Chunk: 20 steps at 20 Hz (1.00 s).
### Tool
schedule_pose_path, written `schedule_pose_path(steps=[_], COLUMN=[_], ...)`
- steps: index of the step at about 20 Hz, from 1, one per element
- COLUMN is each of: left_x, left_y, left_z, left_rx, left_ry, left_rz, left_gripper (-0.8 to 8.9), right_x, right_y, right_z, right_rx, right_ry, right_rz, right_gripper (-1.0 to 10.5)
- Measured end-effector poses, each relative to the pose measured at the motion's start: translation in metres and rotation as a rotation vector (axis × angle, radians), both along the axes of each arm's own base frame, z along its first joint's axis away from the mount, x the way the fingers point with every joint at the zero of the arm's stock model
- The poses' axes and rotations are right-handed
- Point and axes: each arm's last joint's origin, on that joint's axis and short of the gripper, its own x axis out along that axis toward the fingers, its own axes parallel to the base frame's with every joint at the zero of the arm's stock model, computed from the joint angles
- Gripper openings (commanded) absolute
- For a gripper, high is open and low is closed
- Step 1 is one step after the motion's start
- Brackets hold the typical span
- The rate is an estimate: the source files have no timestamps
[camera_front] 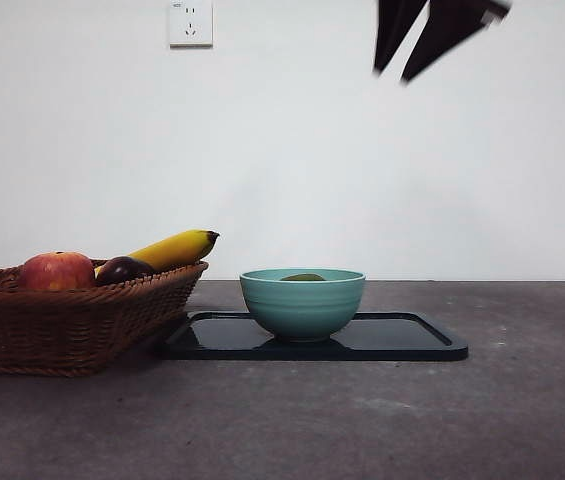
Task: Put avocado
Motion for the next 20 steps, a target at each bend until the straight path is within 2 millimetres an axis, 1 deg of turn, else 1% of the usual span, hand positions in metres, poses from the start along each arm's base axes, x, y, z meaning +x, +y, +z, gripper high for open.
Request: schedule_pose_path(steps=[2,4,6,8,11,14,18,20], left_x=[0.000,0.000,0.000,0.000,0.000,0.001,0.001,0.001], left_y=[0.000,0.000,0.000,0.000,0.000,0.000,0.000,0.000], left_z=[0.000,0.000,0.000,0.000,0.000,0.000,0.000,0.000], left_rx=[0.000,0.000,0.000,-0.001,-0.003,-0.004,-0.004,-0.004], left_ry=[0.000,0.000,0.000,-0.002,-0.006,-0.007,-0.007,-0.007], left_rz=[0.000,0.000,0.000,0.000,0.000,0.000,0.000,0.000], left_gripper=[3.66,3.66,3.66,3.66,3.66,3.66,3.66,3.66], right_x=[-0.027,-0.050,-0.075,-0.099,-0.133,-0.161,-0.185,-0.194], right_y=[-0.011,-0.019,-0.025,-0.028,-0.034,-0.039,-0.044,-0.046], right_z=[0.019,0.033,0.038,0.034,0.014,-0.019,-0.064,-0.082], right_rx=[0.020,0.046,0.059,0.070,0.085,0.095,0.158,0.177], right_ry=[-0.005,-0.049,-0.076,-0.093,-0.115,-0.119,-0.051,-0.022], right_rz=[0.014,0.026,0.045,0.078,0.133,0.188,0.272,0.304], right_gripper=[1.8,1.8,1.8,1.8,1.8,1.8,1.8,1.8])
